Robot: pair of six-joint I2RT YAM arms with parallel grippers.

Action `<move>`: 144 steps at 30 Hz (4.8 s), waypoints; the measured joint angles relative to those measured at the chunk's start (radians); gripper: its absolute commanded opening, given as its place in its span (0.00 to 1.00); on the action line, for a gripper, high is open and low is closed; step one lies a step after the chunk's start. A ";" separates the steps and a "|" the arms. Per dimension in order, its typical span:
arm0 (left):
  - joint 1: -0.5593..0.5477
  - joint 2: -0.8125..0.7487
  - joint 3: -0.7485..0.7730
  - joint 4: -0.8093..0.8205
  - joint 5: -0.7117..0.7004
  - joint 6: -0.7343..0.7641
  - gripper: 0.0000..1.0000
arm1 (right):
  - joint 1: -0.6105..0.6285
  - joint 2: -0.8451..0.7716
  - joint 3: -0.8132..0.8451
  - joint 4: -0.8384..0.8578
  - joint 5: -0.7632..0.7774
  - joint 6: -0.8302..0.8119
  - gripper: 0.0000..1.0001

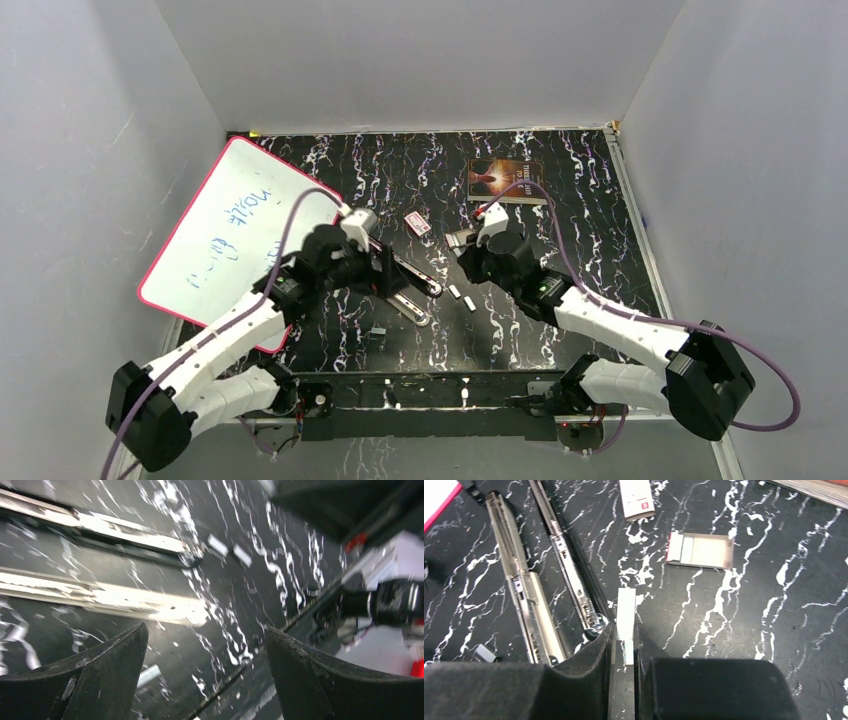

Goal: Load the staples into the stapler

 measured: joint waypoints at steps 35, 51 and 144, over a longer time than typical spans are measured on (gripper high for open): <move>-0.360 0.480 -0.060 0.286 -0.120 -0.147 0.89 | -0.098 -0.100 -0.001 -0.086 -0.007 0.033 0.00; -0.171 0.132 0.009 0.181 -0.071 0.033 0.90 | -0.098 -0.139 -0.038 -0.012 -0.180 -0.071 0.00; 0.281 0.545 0.267 0.108 0.000 0.276 0.91 | 0.232 0.418 0.182 0.100 -0.131 -0.203 0.00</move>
